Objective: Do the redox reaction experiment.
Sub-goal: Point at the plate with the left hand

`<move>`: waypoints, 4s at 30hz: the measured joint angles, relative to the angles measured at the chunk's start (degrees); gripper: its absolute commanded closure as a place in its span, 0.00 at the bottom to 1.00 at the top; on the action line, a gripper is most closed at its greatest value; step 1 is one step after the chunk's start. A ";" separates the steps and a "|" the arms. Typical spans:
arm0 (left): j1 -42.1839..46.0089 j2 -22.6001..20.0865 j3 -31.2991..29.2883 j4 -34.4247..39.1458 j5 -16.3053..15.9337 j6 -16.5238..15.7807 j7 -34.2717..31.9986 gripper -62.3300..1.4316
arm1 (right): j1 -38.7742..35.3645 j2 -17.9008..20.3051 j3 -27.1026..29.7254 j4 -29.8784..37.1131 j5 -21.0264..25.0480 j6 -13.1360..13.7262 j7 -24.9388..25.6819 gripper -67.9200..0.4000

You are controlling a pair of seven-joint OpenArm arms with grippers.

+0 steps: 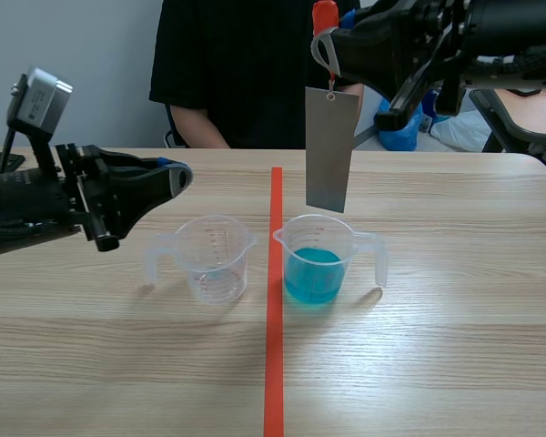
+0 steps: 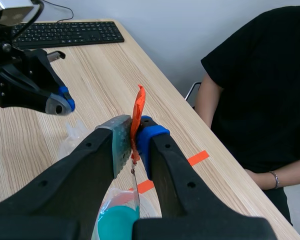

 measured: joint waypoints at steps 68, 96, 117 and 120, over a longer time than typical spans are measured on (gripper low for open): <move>-8.50 16.57 6.51 -8.13 0.57 2.10 2.95 0.93 | 0.00 0.00 0.00 0.00 0.02 0.00 0.00 0.97; -8.50 16.50 6.51 -8.13 0.76 2.10 2.93 0.93 | 0.00 0.00 0.00 0.00 0.02 0.00 0.00 0.97; 14.19 -8.55 -9.16 -8.13 5.81 3.30 -11.08 0.93 | 0.00 0.00 0.00 0.00 0.02 0.00 0.00 0.97; 23.45 -9.62 -15.65 -8.13 8.24 3.32 -14.21 0.93 | 0.00 0.00 0.00 0.00 0.02 0.00 0.00 0.97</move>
